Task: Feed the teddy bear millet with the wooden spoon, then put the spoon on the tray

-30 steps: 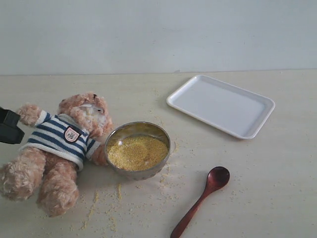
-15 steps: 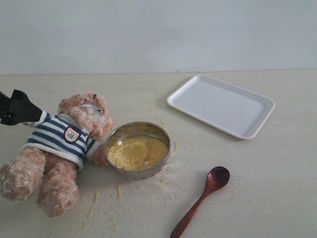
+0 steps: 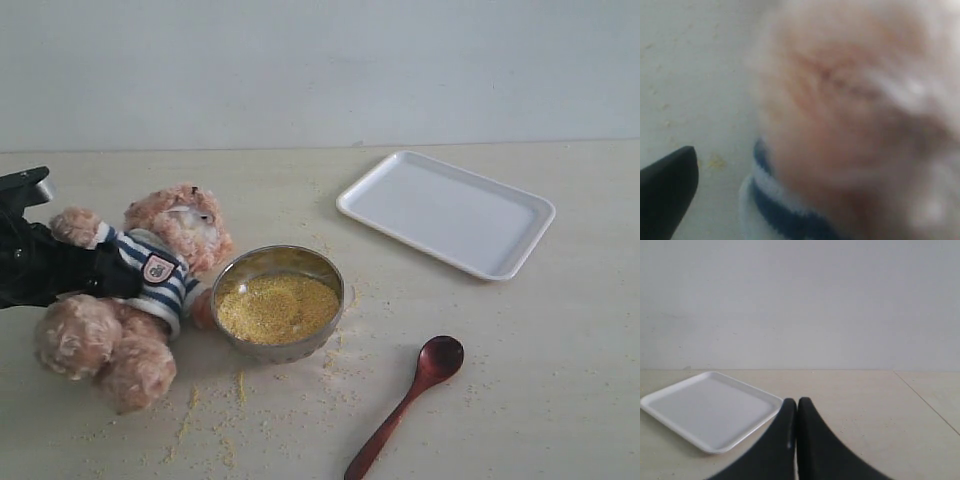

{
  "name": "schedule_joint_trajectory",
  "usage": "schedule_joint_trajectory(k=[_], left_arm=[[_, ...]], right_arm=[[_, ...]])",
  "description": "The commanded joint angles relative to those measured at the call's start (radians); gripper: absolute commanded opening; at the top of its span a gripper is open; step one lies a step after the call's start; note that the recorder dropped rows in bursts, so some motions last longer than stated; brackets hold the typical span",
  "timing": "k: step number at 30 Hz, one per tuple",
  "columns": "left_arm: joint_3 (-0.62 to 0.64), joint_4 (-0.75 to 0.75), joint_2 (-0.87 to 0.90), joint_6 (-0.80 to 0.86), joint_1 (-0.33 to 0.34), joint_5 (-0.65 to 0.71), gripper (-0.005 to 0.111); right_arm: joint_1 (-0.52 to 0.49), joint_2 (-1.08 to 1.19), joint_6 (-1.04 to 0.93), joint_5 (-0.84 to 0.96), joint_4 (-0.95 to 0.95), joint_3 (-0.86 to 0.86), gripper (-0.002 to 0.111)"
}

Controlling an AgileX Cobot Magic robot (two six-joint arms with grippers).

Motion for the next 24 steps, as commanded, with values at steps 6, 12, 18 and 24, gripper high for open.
schedule_joint_trajectory(k=[6, 12, 18, 24], left_arm=[[-0.001, -0.325, 0.039, 0.269, -0.003, 0.025, 0.054], [-0.001, -0.284, 0.034, 0.300, 0.008, 0.012, 0.005], [-0.001, -0.164, -0.075, 0.033, 0.127, -0.017, 0.005], [0.013, -0.190, -0.281, 0.046, 0.242, 0.312, 0.005]], right_arm=[[-0.001, -0.004, 0.001, -0.010, -0.004, -0.001, 0.000], [-0.001, -0.004, 0.001, -0.010, -0.004, -0.001, 0.000], [-0.001, -0.004, 0.001, -0.010, -0.004, -0.001, 0.000], [-0.001, -0.004, 0.001, -0.010, -0.004, -0.001, 0.000]])
